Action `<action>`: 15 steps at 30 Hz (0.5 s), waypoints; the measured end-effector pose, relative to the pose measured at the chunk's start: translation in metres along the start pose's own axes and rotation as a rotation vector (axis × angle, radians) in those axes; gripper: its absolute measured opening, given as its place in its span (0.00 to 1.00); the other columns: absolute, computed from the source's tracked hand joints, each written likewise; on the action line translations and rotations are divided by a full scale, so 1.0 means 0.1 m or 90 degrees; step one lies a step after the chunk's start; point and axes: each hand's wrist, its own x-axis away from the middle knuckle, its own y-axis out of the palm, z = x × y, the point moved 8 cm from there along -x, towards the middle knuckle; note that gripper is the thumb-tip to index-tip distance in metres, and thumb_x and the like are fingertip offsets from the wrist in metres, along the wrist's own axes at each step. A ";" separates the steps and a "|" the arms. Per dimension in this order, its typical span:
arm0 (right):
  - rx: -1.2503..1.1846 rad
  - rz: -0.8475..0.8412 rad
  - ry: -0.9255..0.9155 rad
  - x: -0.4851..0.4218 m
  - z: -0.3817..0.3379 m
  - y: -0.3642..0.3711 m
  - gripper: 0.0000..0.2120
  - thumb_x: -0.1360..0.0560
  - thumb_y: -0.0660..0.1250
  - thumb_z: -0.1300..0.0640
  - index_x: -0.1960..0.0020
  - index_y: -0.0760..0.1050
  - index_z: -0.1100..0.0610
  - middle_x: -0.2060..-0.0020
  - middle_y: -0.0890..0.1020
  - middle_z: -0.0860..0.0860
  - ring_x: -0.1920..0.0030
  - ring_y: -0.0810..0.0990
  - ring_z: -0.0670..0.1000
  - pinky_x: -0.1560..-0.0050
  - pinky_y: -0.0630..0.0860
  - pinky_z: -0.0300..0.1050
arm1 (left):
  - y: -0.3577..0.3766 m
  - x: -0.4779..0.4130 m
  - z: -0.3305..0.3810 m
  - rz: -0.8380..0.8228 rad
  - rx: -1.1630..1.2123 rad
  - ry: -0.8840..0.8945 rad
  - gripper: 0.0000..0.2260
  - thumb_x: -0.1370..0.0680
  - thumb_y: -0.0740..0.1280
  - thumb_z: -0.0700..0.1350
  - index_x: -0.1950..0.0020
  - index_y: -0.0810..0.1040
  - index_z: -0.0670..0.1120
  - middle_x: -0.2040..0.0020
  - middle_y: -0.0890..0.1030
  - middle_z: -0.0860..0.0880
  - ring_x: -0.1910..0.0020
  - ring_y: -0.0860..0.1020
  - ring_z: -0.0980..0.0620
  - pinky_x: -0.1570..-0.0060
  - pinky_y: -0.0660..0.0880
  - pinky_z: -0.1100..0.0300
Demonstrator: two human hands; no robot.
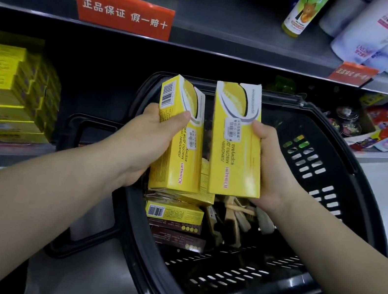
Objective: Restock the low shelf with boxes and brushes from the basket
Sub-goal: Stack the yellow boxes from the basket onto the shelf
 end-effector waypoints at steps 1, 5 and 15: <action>0.000 0.019 0.009 -0.01 0.02 -0.01 0.21 0.28 0.60 0.37 0.50 0.83 0.50 0.51 0.84 0.53 0.53 0.84 0.54 0.55 0.80 0.51 | 0.00 0.00 0.00 0.000 0.003 0.000 0.15 0.22 0.63 0.54 0.38 0.69 0.50 0.48 0.82 0.49 0.51 0.82 0.51 0.55 0.78 0.55; 0.080 0.050 -0.004 -0.03 0.07 0.10 0.21 0.25 0.56 0.36 0.50 0.82 0.47 0.52 0.85 0.52 0.53 0.85 0.52 0.60 0.81 0.46 | 0.05 0.03 -0.04 -0.035 -0.006 -0.021 0.37 0.33 0.69 0.66 0.31 0.64 0.50 0.40 0.80 0.49 0.42 0.79 0.49 0.42 0.75 0.47; 0.219 0.013 -0.036 -0.19 0.17 0.12 0.28 0.27 0.49 0.29 0.44 0.79 0.44 0.43 0.81 0.55 0.39 0.78 0.56 0.35 0.71 0.57 | -0.10 0.03 0.14 0.013 -0.025 0.002 0.47 0.57 0.76 0.61 0.39 0.71 0.52 0.54 0.85 0.50 0.59 0.84 0.51 0.65 0.80 0.53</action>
